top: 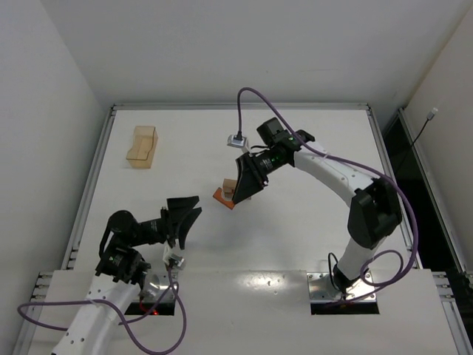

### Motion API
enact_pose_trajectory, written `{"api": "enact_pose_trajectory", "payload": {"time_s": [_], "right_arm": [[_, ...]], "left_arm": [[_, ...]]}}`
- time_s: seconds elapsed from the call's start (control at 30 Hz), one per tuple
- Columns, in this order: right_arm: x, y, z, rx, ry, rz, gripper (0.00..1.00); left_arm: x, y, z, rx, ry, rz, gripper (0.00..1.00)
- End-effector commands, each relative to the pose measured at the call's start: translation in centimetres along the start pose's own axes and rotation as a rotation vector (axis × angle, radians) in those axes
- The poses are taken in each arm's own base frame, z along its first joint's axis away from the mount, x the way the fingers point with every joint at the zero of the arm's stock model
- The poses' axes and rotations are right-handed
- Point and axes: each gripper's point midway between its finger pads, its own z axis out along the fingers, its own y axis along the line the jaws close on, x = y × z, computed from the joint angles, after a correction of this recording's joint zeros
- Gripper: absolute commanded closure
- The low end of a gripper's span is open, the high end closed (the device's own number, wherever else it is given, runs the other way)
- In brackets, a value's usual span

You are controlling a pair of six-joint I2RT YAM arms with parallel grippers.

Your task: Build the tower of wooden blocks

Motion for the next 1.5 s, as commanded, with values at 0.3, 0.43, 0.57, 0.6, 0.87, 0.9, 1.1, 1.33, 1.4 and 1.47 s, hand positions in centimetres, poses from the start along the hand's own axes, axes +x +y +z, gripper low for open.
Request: {"api": "enact_pose_trajectory", "payload": {"time_s": [0.3, 0.43, 0.57, 0.6, 0.87, 0.9, 1.1, 1.33, 1.4, 1.47], "right_arm": [[-3.2, 1.9, 1.8, -0.178, 0.039, -0.036, 1.00], [-3.7, 1.9, 2.2, -0.183, 0.048, -0.040, 1.00], [-3.8, 1.8, 2.5, -0.187, 0.058, -0.025, 1.00], [-3.9, 1.8, 2.5, -0.188, 0.057, -0.037, 1.00], [-4.4, 1.9, 3.2, -0.198, 0.075, -0.050, 1.00], [-4.4, 1.9, 3.2, -0.197, 0.076, -0.039, 1.00], [-4.4, 1.4, 3.6, -0.202, 0.085, -0.029, 1.00], [-4.3, 1.5, 3.9, -0.206, 0.094, -0.030, 1.00], [-4.3, 1.2, 3.9, -0.206, 0.095, -0.012, 1.00], [-4.3, 1.2, 4.0, -0.206, 0.095, -0.012, 1.00]], "left_arm": [[0.3, 4.8, -0.2, -0.131, 0.018, 0.079, 0.27], [0.3, 4.9, -0.2, -0.136, 0.018, 0.078, 0.26], [0.3, 4.7, -0.2, -0.137, 0.018, 0.079, 0.26], [0.3, 4.7, -0.2, -0.137, 0.018, 0.079, 0.26], [0.3, 4.0, 0.0, -0.120, 0.001, 0.089, 0.26], [0.3, 4.1, 0.0, -0.120, 0.002, 0.101, 0.26], [0.5, 3.9, 0.2, -0.116, 0.002, 0.094, 0.26], [0.5, 3.5, 0.2, -0.111, 0.002, 0.095, 0.30], [0.5, 3.5, 0.2, -0.111, 0.002, 0.095, 0.31], [0.2, 3.7, 0.2, -0.115, -0.007, 0.103, 0.34]]}}
